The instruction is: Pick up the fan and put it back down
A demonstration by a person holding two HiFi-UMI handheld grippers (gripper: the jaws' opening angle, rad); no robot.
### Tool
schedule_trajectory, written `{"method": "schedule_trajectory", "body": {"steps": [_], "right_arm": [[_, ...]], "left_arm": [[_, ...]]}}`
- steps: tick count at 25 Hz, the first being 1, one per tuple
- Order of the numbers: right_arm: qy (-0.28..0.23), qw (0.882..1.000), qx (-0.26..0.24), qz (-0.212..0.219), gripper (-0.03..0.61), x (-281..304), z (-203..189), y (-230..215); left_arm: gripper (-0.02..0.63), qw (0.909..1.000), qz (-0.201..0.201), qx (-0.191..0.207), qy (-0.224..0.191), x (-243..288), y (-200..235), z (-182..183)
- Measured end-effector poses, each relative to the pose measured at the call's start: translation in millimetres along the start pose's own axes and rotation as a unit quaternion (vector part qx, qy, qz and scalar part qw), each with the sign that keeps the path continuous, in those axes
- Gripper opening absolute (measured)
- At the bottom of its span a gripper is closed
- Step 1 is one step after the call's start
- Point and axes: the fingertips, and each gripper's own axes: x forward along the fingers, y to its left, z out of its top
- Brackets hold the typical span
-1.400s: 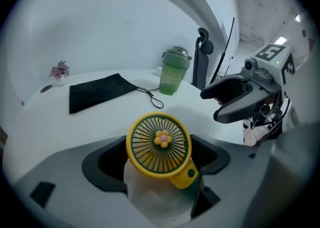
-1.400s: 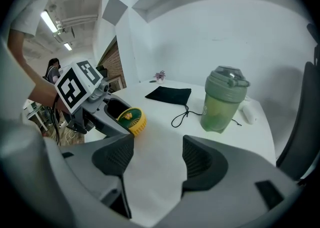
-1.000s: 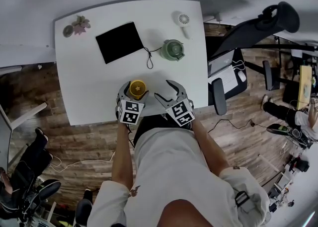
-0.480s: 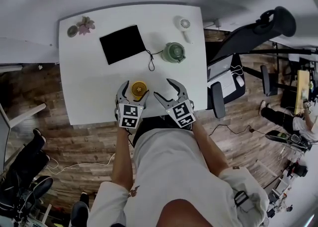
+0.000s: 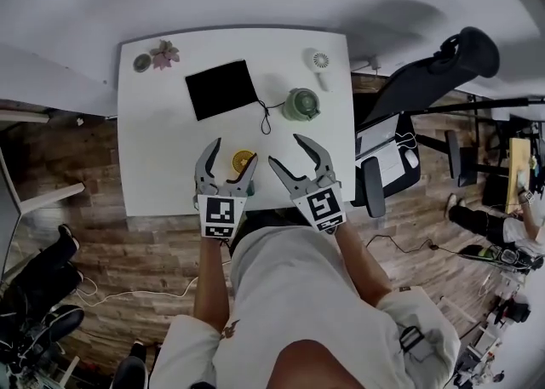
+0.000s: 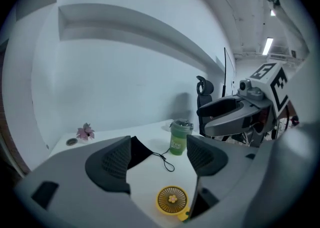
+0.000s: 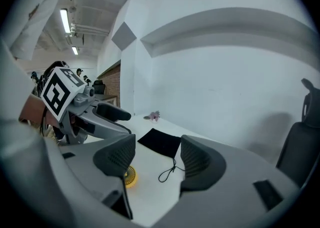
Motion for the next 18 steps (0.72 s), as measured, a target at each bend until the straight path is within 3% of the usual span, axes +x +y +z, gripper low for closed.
{"method": "schedule_trajectory", "body": {"steps": [7, 18], "right_arm": [[-0.046, 0.998, -0.034, -0.026, 0.270, -25, 55, -10], [-0.090, 0.994, -0.046, -0.034, 0.261, -52, 89, -21]], "left_arm": [[0.322, 0.9980, 0.012, 0.019, -0.059, -31, 1, 55], [0.308, 0.9922, 0.040, 0.045, -0.109, -54, -1, 105]]}}
